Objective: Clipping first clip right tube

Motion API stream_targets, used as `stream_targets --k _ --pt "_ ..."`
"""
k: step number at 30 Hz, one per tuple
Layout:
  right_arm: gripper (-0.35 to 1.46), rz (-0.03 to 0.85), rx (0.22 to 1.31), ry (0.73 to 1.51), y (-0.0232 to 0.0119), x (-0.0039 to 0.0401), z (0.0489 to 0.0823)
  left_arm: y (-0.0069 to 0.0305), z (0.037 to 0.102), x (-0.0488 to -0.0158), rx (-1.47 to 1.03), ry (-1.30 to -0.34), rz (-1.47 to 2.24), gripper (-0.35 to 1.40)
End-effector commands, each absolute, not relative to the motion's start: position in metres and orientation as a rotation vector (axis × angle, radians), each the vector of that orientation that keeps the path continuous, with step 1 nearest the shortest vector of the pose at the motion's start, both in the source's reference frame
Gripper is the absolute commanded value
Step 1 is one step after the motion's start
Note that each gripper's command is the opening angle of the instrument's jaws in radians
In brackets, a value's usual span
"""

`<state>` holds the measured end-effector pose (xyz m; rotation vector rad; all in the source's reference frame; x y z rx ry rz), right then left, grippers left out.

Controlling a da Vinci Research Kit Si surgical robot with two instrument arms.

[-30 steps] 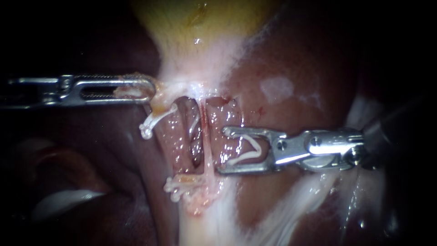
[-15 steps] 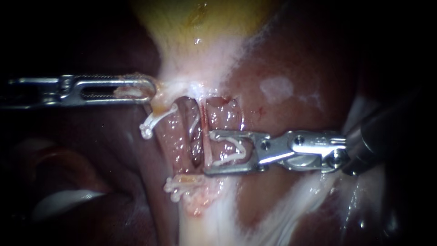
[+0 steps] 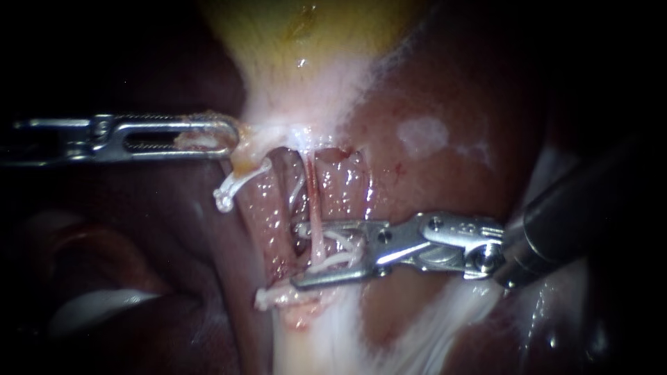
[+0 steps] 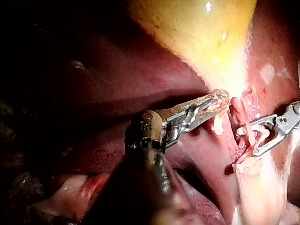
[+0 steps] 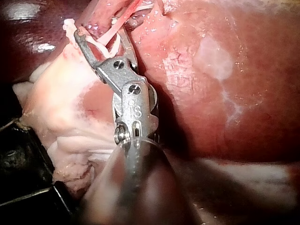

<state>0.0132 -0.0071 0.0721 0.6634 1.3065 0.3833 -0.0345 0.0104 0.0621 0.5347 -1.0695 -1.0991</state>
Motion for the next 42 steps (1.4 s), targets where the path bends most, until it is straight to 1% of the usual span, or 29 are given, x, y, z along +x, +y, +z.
stream_targets --k 1,8,14,23,30,37,42 --pt "0.44 0.385 0.665 1.315 -0.0070 0.0133 0.0720 0.0105 0.0621 -0.0345 0.535 -1.070 -1.099 -0.35" --pt "0.43 0.408 0.716 1.348 -0.0070 0.0136 0.0720 0.0105 0.0622 -0.0345 0.535 -1.070 -1.099 -0.35" --pt "0.43 0.409 0.739 1.352 -0.0073 0.0136 0.0719 0.0105 0.0622 -0.0345 0.535 -1.070 -1.098 -0.35" --pt "0.40 0.450 0.828 1.381 -0.0076 0.0138 0.0716 0.0105 0.0623 -0.0344 0.536 -1.070 -1.098 -0.35" --pt "0.39 0.478 0.856 1.383 -0.0077 0.0140 0.0717 0.0106 0.0623 -0.0344 0.536 -1.070 -1.098 -0.35" --pt "0.37 0.515 0.922 1.374 -0.0082 0.0141 0.0719 0.0106 0.0624 -0.0344 0.536 -1.070 -1.098 -0.35" --pt "0.29 0.500 0.941 1.374 -0.0083 0.0142 0.0721 0.0106 0.0624 -0.0344 0.536 -1.070 -1.098 -0.35"
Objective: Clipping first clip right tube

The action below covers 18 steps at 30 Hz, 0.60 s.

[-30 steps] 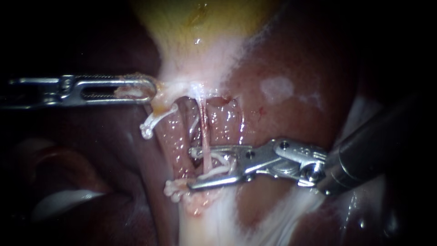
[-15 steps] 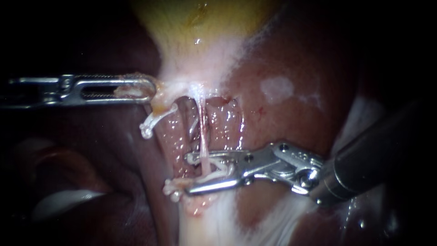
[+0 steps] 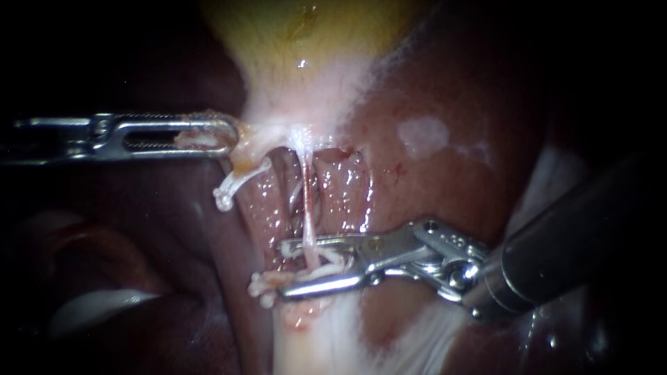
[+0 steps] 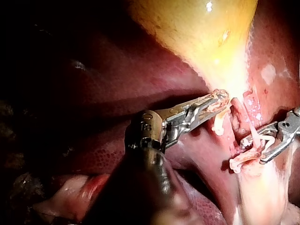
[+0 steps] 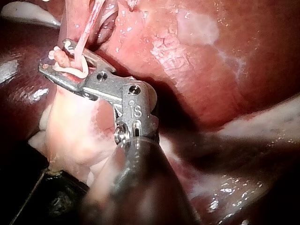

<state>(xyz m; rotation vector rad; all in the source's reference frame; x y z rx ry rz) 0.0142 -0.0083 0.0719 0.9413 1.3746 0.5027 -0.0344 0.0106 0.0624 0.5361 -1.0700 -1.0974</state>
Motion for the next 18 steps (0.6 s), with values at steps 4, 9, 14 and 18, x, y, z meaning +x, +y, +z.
stream_targets --k 4,9,14,18 --pt "0.16 0.522 0.927 1.370 -0.0080 0.0140 0.0723 0.0106 0.0624 -0.0344 0.536 -1.070 -1.098 -0.35" --pt "-0.19 0.577 0.932 1.350 -0.0076 0.0133 0.0727 0.0106 0.0624 -0.0344 0.536 -1.070 -1.098 -0.35" --pt "-0.35 0.606 0.958 1.318 -0.0075 0.0127 0.0728 0.0106 0.0624 -0.0344 0.536 -1.070 -1.098 -0.35" --pt "-0.35 0.602 0.949 1.289 -0.0077 0.0126 0.0727 0.0107 0.0624 -0.0343 0.536 -1.070 -1.097 -0.35"
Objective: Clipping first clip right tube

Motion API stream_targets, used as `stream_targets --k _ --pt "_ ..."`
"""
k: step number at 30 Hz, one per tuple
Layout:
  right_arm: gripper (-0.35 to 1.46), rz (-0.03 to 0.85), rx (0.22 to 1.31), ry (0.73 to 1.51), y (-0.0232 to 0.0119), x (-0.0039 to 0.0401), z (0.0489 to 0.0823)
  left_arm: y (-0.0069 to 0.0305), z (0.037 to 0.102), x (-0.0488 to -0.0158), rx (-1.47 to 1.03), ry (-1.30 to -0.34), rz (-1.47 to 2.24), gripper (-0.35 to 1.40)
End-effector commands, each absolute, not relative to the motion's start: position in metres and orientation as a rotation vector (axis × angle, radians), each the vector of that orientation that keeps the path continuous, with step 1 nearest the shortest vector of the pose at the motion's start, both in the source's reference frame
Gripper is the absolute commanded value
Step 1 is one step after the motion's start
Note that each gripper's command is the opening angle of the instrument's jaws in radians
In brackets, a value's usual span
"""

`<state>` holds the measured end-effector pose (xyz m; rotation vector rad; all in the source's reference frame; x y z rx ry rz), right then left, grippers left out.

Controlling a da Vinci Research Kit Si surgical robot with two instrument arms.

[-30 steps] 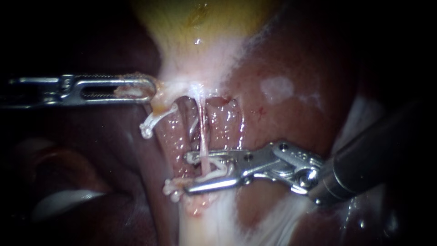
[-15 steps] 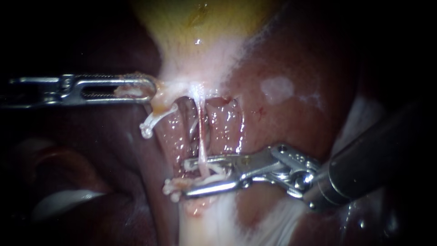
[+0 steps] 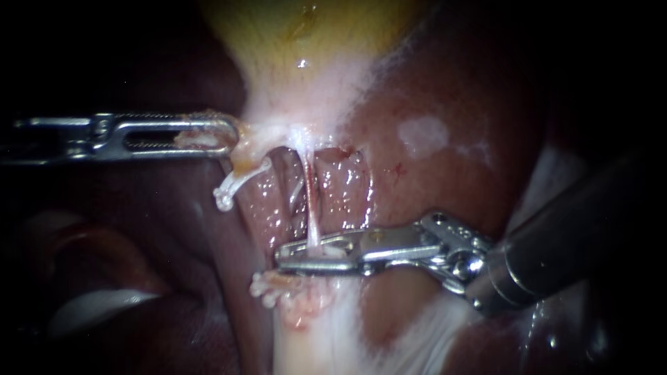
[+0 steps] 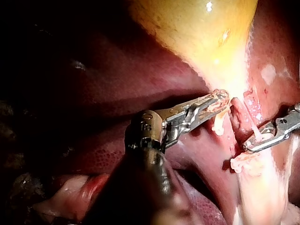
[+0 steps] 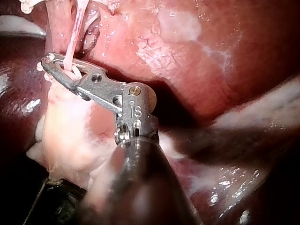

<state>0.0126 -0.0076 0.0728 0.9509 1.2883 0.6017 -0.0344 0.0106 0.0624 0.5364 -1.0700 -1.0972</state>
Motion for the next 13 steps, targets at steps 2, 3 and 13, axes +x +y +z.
stream_targets --k 2,3,13 --pt "-0.35 0.600 0.949 1.286 -0.0077 0.0125 0.0727 0.0107 0.0624 -0.0343 0.536 -1.070 -1.097 -0.35" --pt "-0.35 0.601 0.949 1.286 -0.0077 0.0125 0.0727 0.0107 0.0624 -0.0343 0.536 -1.070 -1.097 -0.35" --pt "-0.35 0.604 0.946 1.286 -0.0076 0.0125 0.0727 0.0106 0.0625 -0.0343 0.536 -1.070 -1.097 -0.35"
